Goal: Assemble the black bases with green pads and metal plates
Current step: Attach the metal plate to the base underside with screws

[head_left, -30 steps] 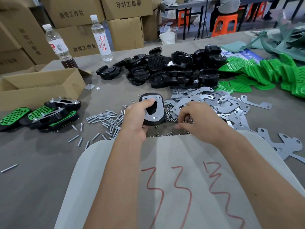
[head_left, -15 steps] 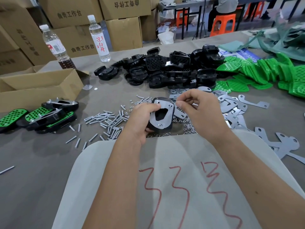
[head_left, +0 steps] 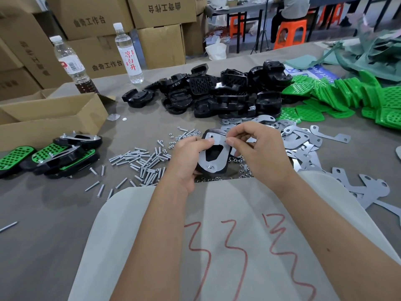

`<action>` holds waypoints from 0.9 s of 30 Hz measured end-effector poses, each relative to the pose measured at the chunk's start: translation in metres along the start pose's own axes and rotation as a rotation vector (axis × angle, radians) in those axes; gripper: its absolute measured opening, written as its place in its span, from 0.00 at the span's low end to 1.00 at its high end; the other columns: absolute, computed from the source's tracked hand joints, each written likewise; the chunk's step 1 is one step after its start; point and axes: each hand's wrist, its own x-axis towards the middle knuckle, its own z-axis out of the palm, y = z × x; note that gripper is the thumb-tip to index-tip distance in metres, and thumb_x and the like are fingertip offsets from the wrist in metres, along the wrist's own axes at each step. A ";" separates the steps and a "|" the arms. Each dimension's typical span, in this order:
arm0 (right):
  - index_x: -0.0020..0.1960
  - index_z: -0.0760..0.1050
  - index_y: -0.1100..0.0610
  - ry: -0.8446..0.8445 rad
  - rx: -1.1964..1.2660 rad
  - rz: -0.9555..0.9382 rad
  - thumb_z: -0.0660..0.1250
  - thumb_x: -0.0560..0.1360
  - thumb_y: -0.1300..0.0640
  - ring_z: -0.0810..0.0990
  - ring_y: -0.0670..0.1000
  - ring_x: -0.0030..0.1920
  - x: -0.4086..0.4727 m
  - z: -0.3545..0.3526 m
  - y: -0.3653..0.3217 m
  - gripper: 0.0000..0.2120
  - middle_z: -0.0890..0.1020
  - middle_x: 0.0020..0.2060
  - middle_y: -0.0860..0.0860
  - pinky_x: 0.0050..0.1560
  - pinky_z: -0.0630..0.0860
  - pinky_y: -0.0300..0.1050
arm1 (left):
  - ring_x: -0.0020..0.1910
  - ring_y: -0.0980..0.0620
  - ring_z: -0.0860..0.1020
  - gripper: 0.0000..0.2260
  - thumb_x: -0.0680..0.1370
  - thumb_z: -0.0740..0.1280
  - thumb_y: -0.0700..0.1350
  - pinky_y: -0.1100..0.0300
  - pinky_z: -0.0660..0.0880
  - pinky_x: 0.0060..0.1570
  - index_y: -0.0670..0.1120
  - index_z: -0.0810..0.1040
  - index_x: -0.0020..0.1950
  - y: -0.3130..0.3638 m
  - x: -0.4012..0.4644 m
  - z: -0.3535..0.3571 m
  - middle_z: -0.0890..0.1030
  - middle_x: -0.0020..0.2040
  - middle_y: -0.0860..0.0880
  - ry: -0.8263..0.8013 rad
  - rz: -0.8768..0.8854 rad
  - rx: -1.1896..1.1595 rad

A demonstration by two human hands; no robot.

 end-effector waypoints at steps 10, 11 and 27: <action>0.47 0.85 0.52 0.063 0.069 -0.003 0.76 0.76 0.61 0.78 0.53 0.35 0.001 -0.001 0.000 0.04 0.80 0.35 0.41 0.38 0.79 0.49 | 0.36 0.49 0.80 0.05 0.80 0.70 0.43 0.60 0.75 0.36 0.44 0.80 0.54 -0.001 -0.005 0.012 0.83 0.41 0.46 -0.030 0.022 -0.077; 0.47 0.86 0.51 0.051 0.091 0.019 0.75 0.77 0.61 0.78 0.52 0.36 0.001 -0.002 0.000 0.05 0.82 0.37 0.41 0.37 0.79 0.48 | 0.38 0.48 0.80 0.05 0.80 0.70 0.43 0.57 0.76 0.41 0.44 0.80 0.55 -0.002 -0.005 0.012 0.84 0.42 0.46 -0.035 0.020 -0.087; 0.48 0.88 0.53 -0.107 0.173 0.008 0.73 0.77 0.67 0.78 0.47 0.36 0.004 -0.010 -0.003 0.10 0.80 0.41 0.48 0.32 0.80 0.40 | 0.42 0.43 0.84 0.12 0.75 0.74 0.38 0.46 0.82 0.47 0.37 0.81 0.57 -0.007 0.002 0.013 0.87 0.46 0.41 0.035 0.026 -0.138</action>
